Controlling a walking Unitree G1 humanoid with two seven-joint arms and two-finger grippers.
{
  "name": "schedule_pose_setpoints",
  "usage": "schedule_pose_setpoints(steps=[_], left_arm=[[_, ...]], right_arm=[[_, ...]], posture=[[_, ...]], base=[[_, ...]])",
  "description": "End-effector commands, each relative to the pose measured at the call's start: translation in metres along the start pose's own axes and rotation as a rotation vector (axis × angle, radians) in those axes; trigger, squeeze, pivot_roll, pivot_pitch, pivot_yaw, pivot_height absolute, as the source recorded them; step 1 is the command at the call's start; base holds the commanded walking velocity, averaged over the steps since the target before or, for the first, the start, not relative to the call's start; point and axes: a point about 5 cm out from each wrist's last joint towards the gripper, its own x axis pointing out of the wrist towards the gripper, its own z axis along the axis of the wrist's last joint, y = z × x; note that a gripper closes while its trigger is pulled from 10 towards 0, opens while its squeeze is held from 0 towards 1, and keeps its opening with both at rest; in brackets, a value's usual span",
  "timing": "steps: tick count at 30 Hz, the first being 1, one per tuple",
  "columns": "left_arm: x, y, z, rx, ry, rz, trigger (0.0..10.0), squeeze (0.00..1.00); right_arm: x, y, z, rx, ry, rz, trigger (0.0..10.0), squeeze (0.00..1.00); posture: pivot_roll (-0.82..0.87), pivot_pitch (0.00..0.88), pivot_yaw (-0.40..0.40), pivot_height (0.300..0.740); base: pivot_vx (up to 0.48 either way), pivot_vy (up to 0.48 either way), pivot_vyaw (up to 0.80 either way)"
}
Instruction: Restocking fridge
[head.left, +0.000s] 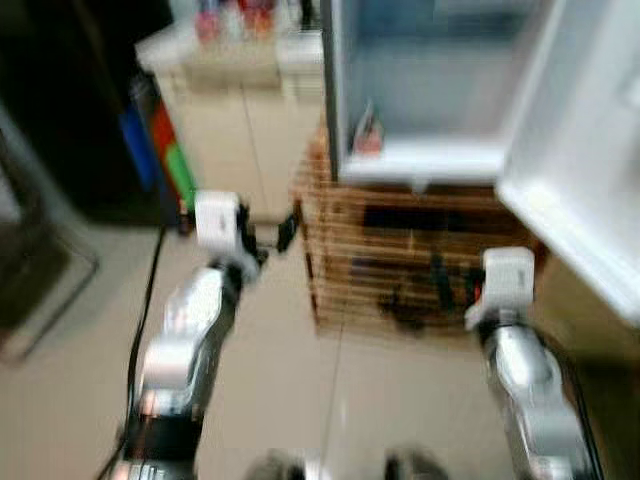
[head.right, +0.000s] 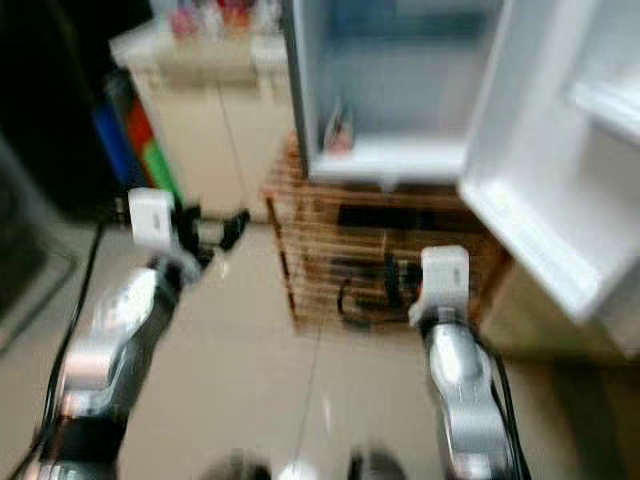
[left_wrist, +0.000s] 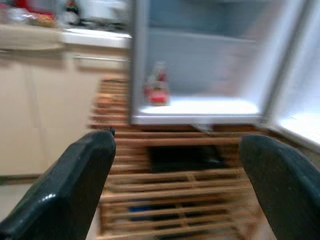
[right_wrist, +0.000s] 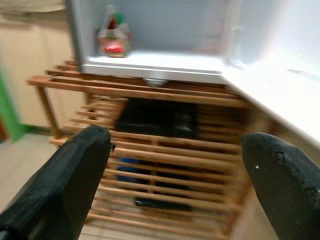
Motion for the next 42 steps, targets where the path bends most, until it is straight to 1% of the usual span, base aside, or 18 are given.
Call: schedule_pose_setpoints(steps=[1, 5, 20, 25, 26, 29, 30, 31, 33, 34, 36, 37, 38, 39, 40, 42], left_arm=[[-0.001, -0.002, 0.005, 0.008, -0.026, -0.034, 10.0, 0.0], [-0.001, -0.004, 0.005, 0.004, -0.029, -0.045, 10.0, 0.0], [0.002, -0.01, 0.004, 0.01, -0.034, -0.088, 10.0, 0.0], [0.002, -0.013, 0.004, 0.014, -0.036, -0.106, 10.0, 0.0], [0.002, -0.013, 0.003, 0.002, -0.037, -0.108, 10.0, 0.0], [0.002, -0.01, 0.002, 0.001, -0.03, -0.072, 10.0, 0.0], [0.002, -0.007, 0.001, 0.003, -0.02, -0.057, 10.0, 0.0], [0.002, -0.007, 0.001, 0.003, -0.02, -0.057, 10.0, 0.0], [0.002, -0.003, -0.002, -0.007, -0.003, -0.038, 10.0, 0.0], [0.002, -0.003, -0.002, -0.007, -0.003, -0.038, 10.0, 0.0], [0.001, 0.0, -0.005, -0.012, 0.008, -0.03, 10.0, 0.0], [0.001, 0.0, -0.005, -0.012, 0.008, -0.03, 10.0, 0.0], [0.001, -0.001, -0.006, -0.016, 0.013, -0.03, 10.0, 0.0], [0.003, -0.001, -0.007, -0.019, 0.019, -0.029, 10.0, 0.0], [0.004, -0.001, -0.008, -0.02, 0.022, -0.028, 10.0, 0.0], [0.006, -0.001, -0.009, -0.021, 0.029, -0.028, 10.0, 0.0]], right_arm=[[0.001, 0.002, 0.004, 0.0, -0.015, 0.004, 10.0, 0.0], [0.001, 0.002, 0.004, 0.0, -0.014, 0.004, 10.0, 0.0], [0.001, -0.001, 0.002, -0.019, -0.006, -0.02, 10.0, 0.0], [0.0, 0.0, -0.003, -0.024, 0.02, -0.006, 10.0, 0.0], [-0.002, 0.001, -0.006, -0.033, 0.038, 0.006, 10.0, 0.0], [-0.011, -0.004, -0.02, -0.043, 0.121, 0.029, 10.0, 0.0], [-0.019, -0.005, -0.029, -0.049, 0.176, 0.069, 10.0, 0.0], [-0.019, -0.005, -0.029, -0.049, 0.176, 0.069, 10.0, 0.0], [-0.037, -0.009, -0.042, -0.058, 0.25, 0.149, 10.0, 0.0], [-0.037, -0.009, -0.042, -0.058, 0.25, 0.149, 10.0, 0.0], [-0.05, -0.012, -0.049, -0.063, 0.311, 0.205, 10.0, 0.0], [-0.05, -0.012, -0.049, -0.063, 0.311, 0.205, 10.0, 0.0], [-0.054, -0.016, -0.056, -0.068, 0.362, 0.204, 10.0, 0.0], [-0.059, -0.024, -0.066, -0.074, 0.446, 0.18, 10.0, 0.0], [-0.06, -0.03, -0.071, -0.08, 0.482, 0.153, 10.0, 0.0], [-0.058, -0.043, -0.074, -0.105, 0.503, 0.067, 10.0, 0.0]], posture=[[-0.11, 0.0, 0.092, 0.711], [-0.11, 0.0, 0.093, 0.711], [-0.12, 0.0, 0.1, 0.711], [-0.12, 0.0, 0.097, 0.711], [-0.12, 0.0, 0.096, 0.711], [-0.12, 0.0, 0.091, 0.711], [-0.12, 0.0, 0.09, 0.711], [-0.12, 0.0, 0.09, 0.711], [-0.12, 0.0, 0.091, 0.711], [-0.12, 0.0, 0.091, 0.711], [-0.14, 0.0, 0.097, 0.711], [-0.14, 0.0, 0.097, 0.711], [-0.14, 0.0, 0.099, 0.711], [-0.14, 0.0, 0.102, 0.711], [-0.15, 0.0, 0.104, 0.711], [-0.15, 0.0, 0.107, 0.711]], base=[[0.0, -0.349, 0.0], [0.122, -0.381, 0.0], [0.291, -0.379, 0.0], [0.302, -0.37, 0.0], [0.307, -0.364, 0.0], [0.0, 0.0, 0.0], [0.0, 0.0, 0.0], [0.0, 0.0, 0.0], [0.0, 0.0, 0.0], [0.0, 0.0, 0.0], [0.0, 0.0, 0.0], [0.0, 0.0, 0.0], [0.0, 0.0, 0.0], [0.0, 0.0, 0.0], [0.0, 0.0, 0.0], [0.0, 0.0, 0.0]])
